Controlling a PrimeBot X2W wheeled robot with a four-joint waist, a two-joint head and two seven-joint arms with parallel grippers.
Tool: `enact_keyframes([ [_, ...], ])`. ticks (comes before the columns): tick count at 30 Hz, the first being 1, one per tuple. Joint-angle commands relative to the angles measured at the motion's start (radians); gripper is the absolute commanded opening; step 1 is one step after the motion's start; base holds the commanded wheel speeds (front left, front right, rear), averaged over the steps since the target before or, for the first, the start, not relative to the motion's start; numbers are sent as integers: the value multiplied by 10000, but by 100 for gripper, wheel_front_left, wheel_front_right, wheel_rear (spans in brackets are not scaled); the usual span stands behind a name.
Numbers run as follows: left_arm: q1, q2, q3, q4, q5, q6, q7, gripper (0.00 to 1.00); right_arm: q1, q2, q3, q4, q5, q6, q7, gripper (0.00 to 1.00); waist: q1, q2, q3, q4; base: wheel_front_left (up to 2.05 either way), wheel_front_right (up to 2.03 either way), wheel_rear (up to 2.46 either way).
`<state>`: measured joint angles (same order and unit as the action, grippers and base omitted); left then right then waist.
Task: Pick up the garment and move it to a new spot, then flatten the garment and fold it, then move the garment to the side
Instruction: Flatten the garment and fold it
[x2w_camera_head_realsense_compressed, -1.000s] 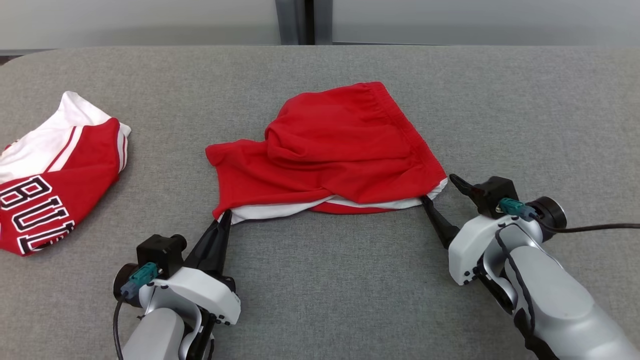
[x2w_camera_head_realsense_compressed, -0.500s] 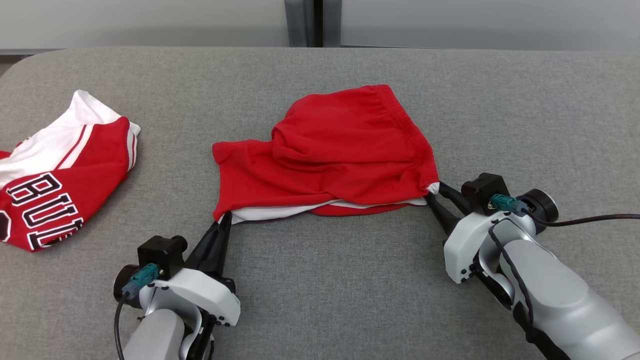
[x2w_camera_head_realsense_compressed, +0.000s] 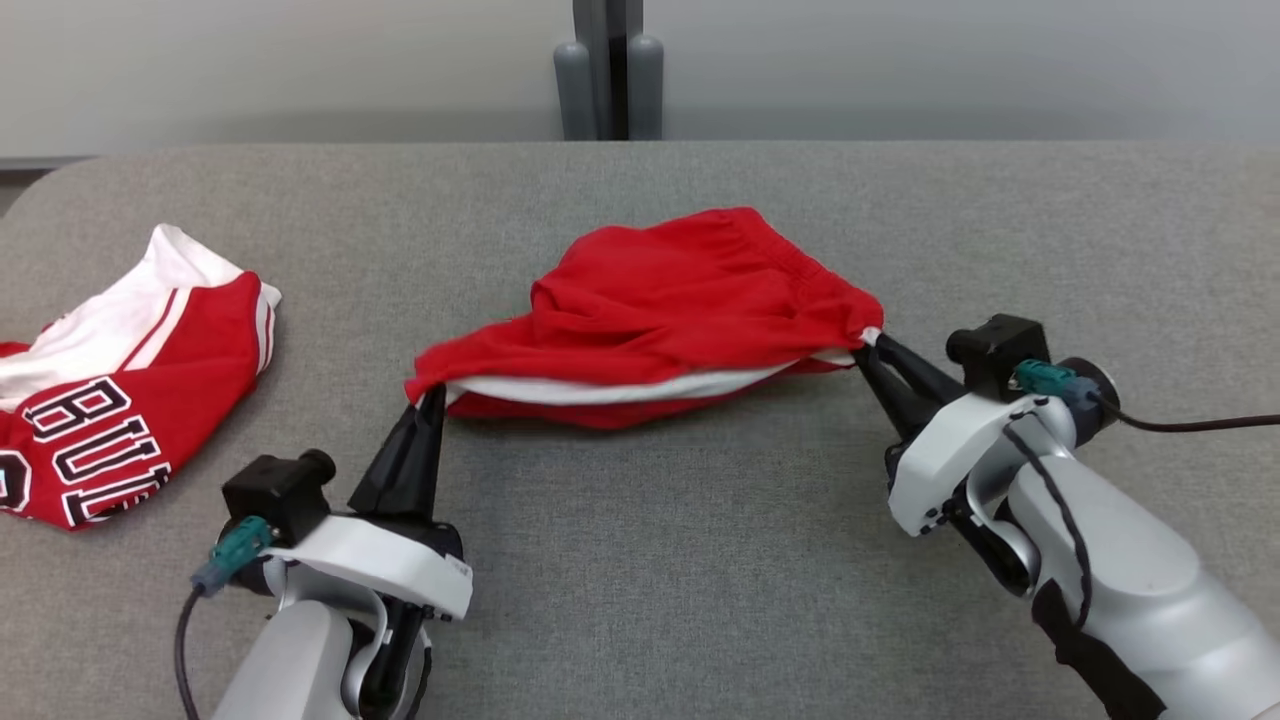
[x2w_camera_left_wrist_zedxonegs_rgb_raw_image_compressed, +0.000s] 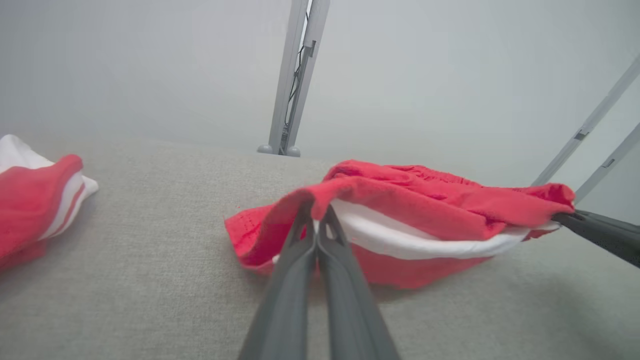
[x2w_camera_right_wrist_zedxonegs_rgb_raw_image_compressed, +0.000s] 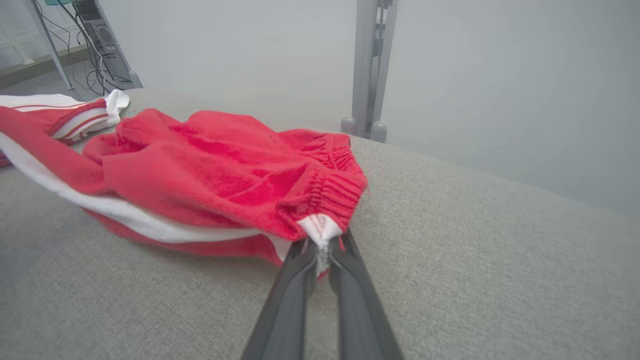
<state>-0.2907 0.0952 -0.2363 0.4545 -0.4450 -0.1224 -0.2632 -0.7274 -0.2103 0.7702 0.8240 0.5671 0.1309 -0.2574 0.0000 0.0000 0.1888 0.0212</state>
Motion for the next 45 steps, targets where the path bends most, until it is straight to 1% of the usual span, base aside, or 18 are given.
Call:
enact_keyframes([
  [1, -3, 95, 76, -306, -261, -67, -16, 0, -128, -158, -101, -210, 110, -2, -97, 0, 0, 0, -243, -75, 0, 0, 0],
  [5, -112, 249, 97, -1267, -860, -78, 82, 0, -180, -316, -423, -845, 234, -2, -98, 0, 0, 0, -679, -194, 0, 0, 0],
  [10, -74, 550, 240, -2632, -1593, -80, 563, 0, -19, -485, -899, -1785, 316, -2, -103, 0, 0, 0, -1221, -371, 0, 0, 0],
  [11, -74, 550, 240, -2632, -1593, -80, 563, 0, -19, -485, -899, -1785, 316, -2, -103, 0, 0, 0, -1221, -371, 0, 0, 0],
  [12, -17, 693, 295, -3187, -1826, -82, 862, 0, 100, -559, -1111, -2197, 361, -2, -9, 0, 0, 0, -1446, -447, 0, 0, 0],
  [14, 6, 833, 346, -3779, -2016, -70, 1211, 0, 185, -652, -1349, -2705, 352, -2, 220, 0, 0, 0, -1653, -522, 0, 0, 0],
  [19, -291, 1233, 536, -5155, -2377, 152, 2213, 0, 451, -905, -2115, -4198, 172, -2, 1127, 0, 0, 0, -2042, -726, 0, 0, 0],
  [23, -860, 1623, 696, -5920, -2542, 306, 2992, 0, 634, -826, -2998, -5551, 88, -2, 2139, 0, 0, 0, -2103, -860, 0, 0, 0],
  [26, -1467, 1815, 751, -6032, -2627, 431, 3505, 0, 598, -686, -3512, -6279, -139, -1, 2941, 0, 0, 0, -2023, -898, 0, 0, 0],
  [29, -2171, 1988, 776, -5685, -2674, 448, 3924, 0, 326, -361, -3637, -6622, -113, -1, 3621, 0, 0, 0, -1810, -873, 0, 0, 0],
  [30, -2428, 1995, 770, -5502, -2731, 462, 4053, 0, 143, -311, -3644, -6606, -134, -1, 3801, 0, 0, 0, -1691, -845, 0, 0, 0],
  [31, -3037, 2019, 746, -5061, -2762, 442, 4272, 0, -350, -201, -3595, -6385, -305, -2, 4044, 0, 0, 0, -1423, -772, 0, 0, 0],
  [34, -4072, 2076, 671, -4146, -2623, 404, 4462, 0, -1352, 115, -3574, -5649, -549, -2, 4064, 0, 0, 0, -998, -630, 0, 0, 0],
  [38, -5542, 2141, 592, -2834, -2180, 351, 4099, 0, -2882, 616, -3643, -4213, -1043, -1, 3495, 0, 0, 0, -466, -524, 0, 0, 0],
  [41, -6597, 2199, 539, -1908, -1717, 289, 3481, 0, -3934, 914, -3775, -3034, -1468, -2, 2810, 0, 0, 0, -96, -544, 0, 0, 0],
  [45, -7581, 1973, 519, -1037, -1542, 206, 2592, 0, -4861, 1216, -3991, -1698, -2123, -2, 1666, 0, 0, 0, 439, -471, 0, 0, 0],
])
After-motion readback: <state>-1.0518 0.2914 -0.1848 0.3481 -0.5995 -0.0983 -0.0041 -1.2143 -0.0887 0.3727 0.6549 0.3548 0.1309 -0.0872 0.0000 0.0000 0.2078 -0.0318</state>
